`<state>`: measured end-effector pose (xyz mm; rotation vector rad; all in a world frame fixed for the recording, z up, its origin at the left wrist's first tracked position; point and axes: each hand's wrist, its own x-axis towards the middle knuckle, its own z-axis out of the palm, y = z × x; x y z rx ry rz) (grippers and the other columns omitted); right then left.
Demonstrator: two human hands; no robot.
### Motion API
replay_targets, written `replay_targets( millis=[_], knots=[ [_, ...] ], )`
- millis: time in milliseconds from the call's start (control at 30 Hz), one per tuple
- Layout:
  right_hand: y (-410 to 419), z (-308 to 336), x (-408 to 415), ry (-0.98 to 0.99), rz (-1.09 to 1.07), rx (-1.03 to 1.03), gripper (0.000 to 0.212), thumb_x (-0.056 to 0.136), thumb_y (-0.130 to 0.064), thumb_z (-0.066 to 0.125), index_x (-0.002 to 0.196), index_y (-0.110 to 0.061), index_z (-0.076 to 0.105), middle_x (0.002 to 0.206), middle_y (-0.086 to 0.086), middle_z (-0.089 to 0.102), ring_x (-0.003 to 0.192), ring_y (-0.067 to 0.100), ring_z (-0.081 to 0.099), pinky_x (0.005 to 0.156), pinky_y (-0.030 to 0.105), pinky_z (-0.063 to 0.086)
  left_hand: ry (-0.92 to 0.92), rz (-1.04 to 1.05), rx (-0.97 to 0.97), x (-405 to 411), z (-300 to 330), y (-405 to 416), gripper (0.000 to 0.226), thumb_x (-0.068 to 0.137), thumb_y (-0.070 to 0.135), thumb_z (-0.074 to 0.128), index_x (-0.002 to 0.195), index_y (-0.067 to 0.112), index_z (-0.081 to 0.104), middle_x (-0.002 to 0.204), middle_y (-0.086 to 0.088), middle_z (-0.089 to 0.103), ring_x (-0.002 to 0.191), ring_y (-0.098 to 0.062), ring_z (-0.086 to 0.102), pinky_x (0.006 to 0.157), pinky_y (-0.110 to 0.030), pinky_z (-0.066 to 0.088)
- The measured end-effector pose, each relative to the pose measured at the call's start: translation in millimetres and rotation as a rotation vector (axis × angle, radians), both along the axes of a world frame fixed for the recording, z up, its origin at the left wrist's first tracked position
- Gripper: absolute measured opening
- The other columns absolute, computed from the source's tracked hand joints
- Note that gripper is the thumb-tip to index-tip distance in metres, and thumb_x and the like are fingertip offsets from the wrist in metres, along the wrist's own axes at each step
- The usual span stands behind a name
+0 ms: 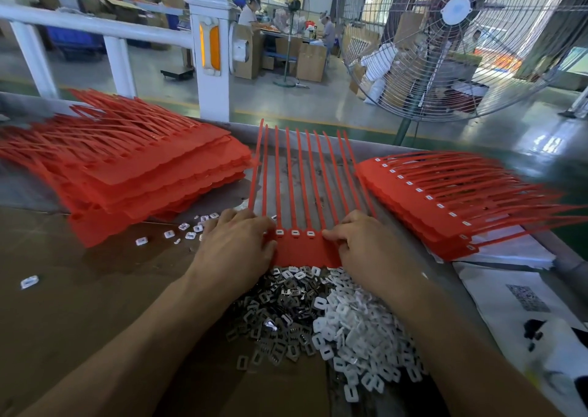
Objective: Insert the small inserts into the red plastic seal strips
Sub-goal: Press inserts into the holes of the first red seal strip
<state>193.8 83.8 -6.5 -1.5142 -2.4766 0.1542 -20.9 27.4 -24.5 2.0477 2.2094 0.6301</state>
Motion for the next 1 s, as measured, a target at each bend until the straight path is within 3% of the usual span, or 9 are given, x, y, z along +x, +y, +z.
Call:
replay_targets(
  millis=[200,333,433,500,733,1000],
  knots=[
    [-2,3,-7,-0.066,-0.014,0.047,0.039,0.101,-0.014,0.054,0.128,-0.036,0.072,0.116,-0.001,0.059,0.115,0.025,0.058,0.101,0.041,0.046,-0.016,0.007,-0.008,0,0,-1,0.037,0.097,0.045,0.055,0.134,0.039,0.057,0.133,0.009,0.057,0.130,-0.020,0.041,0.111,-0.042,0.029],
    [-9,4,2,0.044,-0.003,-0.003,0.045,0.099,-0.010,0.051,0.134,-0.032,0.069,0.124,-0.003,0.062,0.120,0.018,0.057,0.106,0.039,0.046,-0.017,-0.002,-0.014,0,3,-3,0.036,0.098,0.045,0.055,0.134,0.040,0.057,0.135,0.010,0.056,0.130,-0.019,0.041,0.110,-0.042,0.029],
    [-10,9,10,0.212,-0.017,-0.069,0.050,0.094,0.001,0.050,0.131,-0.025,0.069,0.125,-0.005,0.068,0.117,0.010,0.062,0.105,0.030,0.048,-0.009,-0.008,-0.018,-2,3,-2,0.037,0.098,0.046,0.054,0.134,0.040,0.056,0.136,0.010,0.055,0.131,-0.019,0.041,0.111,-0.042,0.029],
    [-11,12,11,0.216,-0.009,-0.090,0.050,0.094,0.003,0.050,0.130,-0.026,0.069,0.125,-0.007,0.068,0.115,0.006,0.062,0.105,0.026,0.048,-0.009,-0.006,-0.017,-2,3,-1,0.037,0.098,0.046,0.054,0.134,0.040,0.056,0.136,0.011,0.055,0.131,-0.019,0.041,0.111,-0.043,0.028],
    [-11,11,5,0.026,0.014,-0.048,0.044,0.101,-0.012,0.047,0.134,-0.034,0.067,0.130,-0.006,0.057,0.122,0.015,0.055,0.105,0.043,0.046,-0.016,-0.011,0.001,-4,0,-2,0.037,0.097,0.047,0.055,0.133,0.040,0.057,0.134,0.012,0.057,0.130,-0.018,0.042,0.111,-0.043,0.029],
    [-10,5,0,-0.019,-0.005,0.010,0.046,0.097,-0.012,0.051,0.132,-0.035,0.069,0.124,-0.007,0.059,0.118,0.019,0.058,0.104,0.042,0.047,-0.035,-0.005,0.007,-3,-2,-3,0.038,0.097,0.048,0.054,0.134,0.040,0.056,0.133,0.013,0.056,0.131,-0.017,0.041,0.113,-0.044,0.030]
  ],
)
